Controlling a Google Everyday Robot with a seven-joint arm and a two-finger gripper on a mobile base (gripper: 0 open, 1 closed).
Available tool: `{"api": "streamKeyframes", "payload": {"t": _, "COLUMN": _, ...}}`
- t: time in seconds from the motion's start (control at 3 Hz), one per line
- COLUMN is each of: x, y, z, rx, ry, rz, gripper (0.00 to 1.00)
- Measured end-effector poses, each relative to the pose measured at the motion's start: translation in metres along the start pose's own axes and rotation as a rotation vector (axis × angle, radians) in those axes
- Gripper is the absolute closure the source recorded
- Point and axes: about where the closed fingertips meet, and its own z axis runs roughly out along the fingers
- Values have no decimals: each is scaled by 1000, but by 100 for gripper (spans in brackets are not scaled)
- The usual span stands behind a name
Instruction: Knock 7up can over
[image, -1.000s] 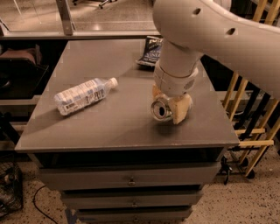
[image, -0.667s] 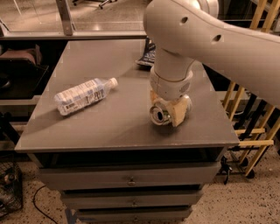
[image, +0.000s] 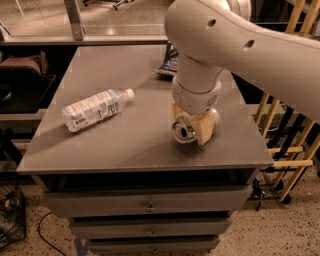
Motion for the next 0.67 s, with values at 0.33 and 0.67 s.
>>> {"api": "streamKeyframes", "payload": {"t": 0.33, "x": 0, "y": 0, "z": -1, "rx": 2, "ry": 2, "rz": 0, "gripper": 35}}
{"api": "streamKeyframes", "payload": {"t": 0.67, "x": 0, "y": 1, "z": -1, "rx": 5, "ry": 3, "rz": 1, "gripper": 12}}
